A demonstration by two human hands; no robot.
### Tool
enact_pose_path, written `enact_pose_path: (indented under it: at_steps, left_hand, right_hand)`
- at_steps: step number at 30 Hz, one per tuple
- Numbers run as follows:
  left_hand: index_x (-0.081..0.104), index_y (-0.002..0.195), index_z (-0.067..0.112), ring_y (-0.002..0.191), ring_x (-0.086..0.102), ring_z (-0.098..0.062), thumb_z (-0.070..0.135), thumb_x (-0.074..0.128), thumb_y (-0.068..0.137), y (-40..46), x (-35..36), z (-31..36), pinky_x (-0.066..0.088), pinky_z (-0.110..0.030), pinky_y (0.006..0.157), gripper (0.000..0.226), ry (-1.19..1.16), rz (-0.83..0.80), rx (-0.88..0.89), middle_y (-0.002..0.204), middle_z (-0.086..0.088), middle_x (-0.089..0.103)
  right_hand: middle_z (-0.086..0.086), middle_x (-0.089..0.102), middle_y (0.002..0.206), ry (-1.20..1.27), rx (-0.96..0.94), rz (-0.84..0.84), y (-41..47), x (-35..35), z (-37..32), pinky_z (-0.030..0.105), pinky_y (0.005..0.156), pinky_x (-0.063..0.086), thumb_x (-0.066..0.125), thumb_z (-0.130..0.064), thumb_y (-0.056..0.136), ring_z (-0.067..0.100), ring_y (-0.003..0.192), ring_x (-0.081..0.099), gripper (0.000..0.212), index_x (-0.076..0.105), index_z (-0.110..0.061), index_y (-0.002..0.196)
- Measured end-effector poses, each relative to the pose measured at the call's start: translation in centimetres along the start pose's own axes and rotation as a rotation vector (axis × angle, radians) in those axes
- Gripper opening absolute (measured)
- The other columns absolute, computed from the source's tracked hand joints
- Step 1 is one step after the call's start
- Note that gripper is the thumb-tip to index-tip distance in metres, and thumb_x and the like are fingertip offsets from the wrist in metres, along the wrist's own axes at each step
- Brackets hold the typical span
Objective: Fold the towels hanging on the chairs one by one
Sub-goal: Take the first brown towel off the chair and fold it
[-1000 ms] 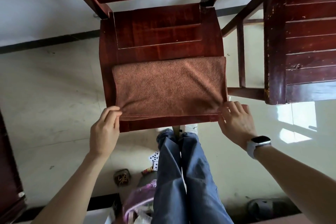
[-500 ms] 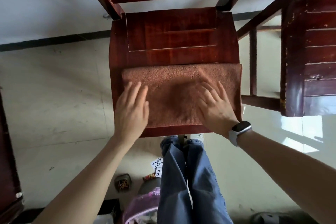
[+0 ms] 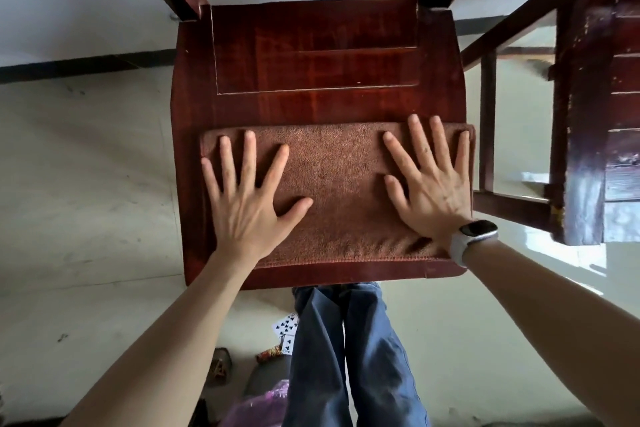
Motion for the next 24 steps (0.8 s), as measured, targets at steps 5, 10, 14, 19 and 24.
enact_pose_path:
  at_steps: [5,10,14,19,24]
  left_hand:
    - [0.019,0.144,0.031,0.14,0.006,-0.044,0.079,0.03,0.073,0.1,-0.2,-0.2,0.005,-0.06,0.11,0.087,-0.018,-0.033,-0.022,0.154,-0.018,0.013]
    - [0.015,0.145,0.031,0.141,0.0,-0.041,0.077,0.031,0.071,0.2,-0.8,0.1,0.002,-0.062,0.109,0.089,-0.072,-0.12,-0.062,0.155,-0.017,0.006]
    - [0.011,0.146,0.032,0.143,-0.004,-0.035,0.067,0.026,0.08,-1.4,-1.5,1.2,0.0,-0.064,0.108,0.077,-0.108,-0.149,-0.077,0.156,-0.014,0.001]
    - [0.013,0.145,0.031,0.142,0.001,-0.036,0.063,0.026,0.082,-4.9,-0.4,2.8,0.006,-0.067,0.106,0.071,-0.101,-0.221,-0.09,0.156,-0.013,0.007]
    - [0.001,0.143,0.031,0.143,-0.004,-0.035,0.066,0.018,0.08,-5.5,0.4,2.7,0.004,-0.065,0.108,0.074,-0.077,-0.291,-0.142,0.156,-0.011,0.0]
  right_hand:
    - [0.004,0.004,0.157,0.165,0.19,-0.116,-1.2,0.3,5.1,0.06,0.113,0.009,0.018,-0.049,0.089,0.03,0.144,0.004,0.062,0.003,-0.031,0.146]
    - [0.009,0.011,0.156,0.477,0.299,-0.07,-2.8,-0.4,6.4,0.048,0.115,0.017,0.023,-0.038,0.092,0.028,0.143,0.016,0.062,0.008,-0.016,0.147]
    - [0.018,0.055,0.117,0.696,0.617,0.124,-5.6,-1.5,7.0,0.036,0.092,0.042,0.048,-0.023,0.091,0.033,0.108,0.052,0.038,0.049,-0.002,0.123]
    - [0.019,0.061,0.099,0.744,0.802,0.046,-6.8,-0.9,5.9,0.036,0.084,0.039,0.06,-0.015,0.086,0.036,0.098,0.054,0.022,0.059,0.003,0.099]
    - [0.018,0.061,0.109,0.695,0.947,-0.154,-6.1,-0.4,5.8,0.045,0.091,0.044,0.055,-0.024,0.086,0.037,0.106,0.053,0.02,0.061,-0.006,0.095]
Point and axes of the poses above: each hand's wrist, its own y-axis towards the middle knuckle, its own x-axis out of the palm, z = x × y, the point moved 5 cm from there along y, towards the middle knuckle
